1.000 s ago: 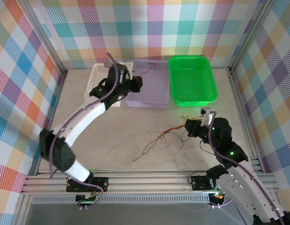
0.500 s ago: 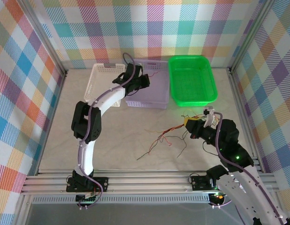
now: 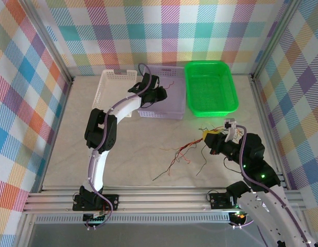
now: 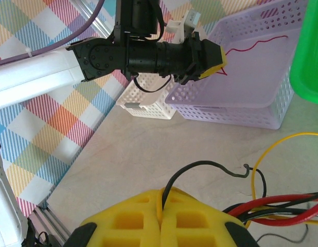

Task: Untangle the cables

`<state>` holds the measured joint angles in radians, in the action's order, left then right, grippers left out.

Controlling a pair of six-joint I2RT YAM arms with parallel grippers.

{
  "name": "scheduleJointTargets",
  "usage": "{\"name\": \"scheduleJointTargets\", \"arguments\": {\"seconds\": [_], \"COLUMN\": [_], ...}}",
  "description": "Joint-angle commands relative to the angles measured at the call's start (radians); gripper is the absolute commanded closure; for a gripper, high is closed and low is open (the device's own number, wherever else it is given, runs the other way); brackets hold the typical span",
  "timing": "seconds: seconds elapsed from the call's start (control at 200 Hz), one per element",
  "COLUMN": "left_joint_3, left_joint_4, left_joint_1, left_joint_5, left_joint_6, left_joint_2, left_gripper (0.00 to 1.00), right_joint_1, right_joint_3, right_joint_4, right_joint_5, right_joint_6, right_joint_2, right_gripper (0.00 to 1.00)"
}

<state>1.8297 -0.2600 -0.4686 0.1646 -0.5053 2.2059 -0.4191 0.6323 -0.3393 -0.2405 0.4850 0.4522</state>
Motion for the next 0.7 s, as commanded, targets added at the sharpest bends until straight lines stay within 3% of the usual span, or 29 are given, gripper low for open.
{"name": "scheduleJointTargets", "arguments": {"seconds": [0.0,0.1,0.355,0.5,0.695], "left_joint_3": [0.039,0.042,0.038,-0.056,-0.363], "left_joint_4": [-0.009,-0.01,-0.081,-0.038,0.098], "left_joint_1": [0.008,0.008,0.008,0.006,-0.036], "left_joint_5": [0.037,0.057,0.09,0.182,0.32], "left_joint_6": [0.008,0.017,0.027,-0.04,-0.126], "left_joint_2": [-0.016,-0.039,-0.119,-0.284,-0.598], "left_gripper": [0.77,0.7,0.64,0.51,0.46], "right_joint_1": [0.002,0.003,0.002,0.003,0.002], "right_joint_3": [0.034,0.036,0.049,0.086,0.086], "right_joint_4": [0.018,0.023,0.034,0.019,0.076], "right_joint_5": [-0.012,-0.018,-0.025,-0.034,-0.069], "right_joint_6": [-0.002,0.004,0.02,0.004,0.023], "right_joint_2": [0.0,0.008,0.042,0.093,0.147], "right_gripper": [1.0,1.0,1.0,1.0,1.0]}}
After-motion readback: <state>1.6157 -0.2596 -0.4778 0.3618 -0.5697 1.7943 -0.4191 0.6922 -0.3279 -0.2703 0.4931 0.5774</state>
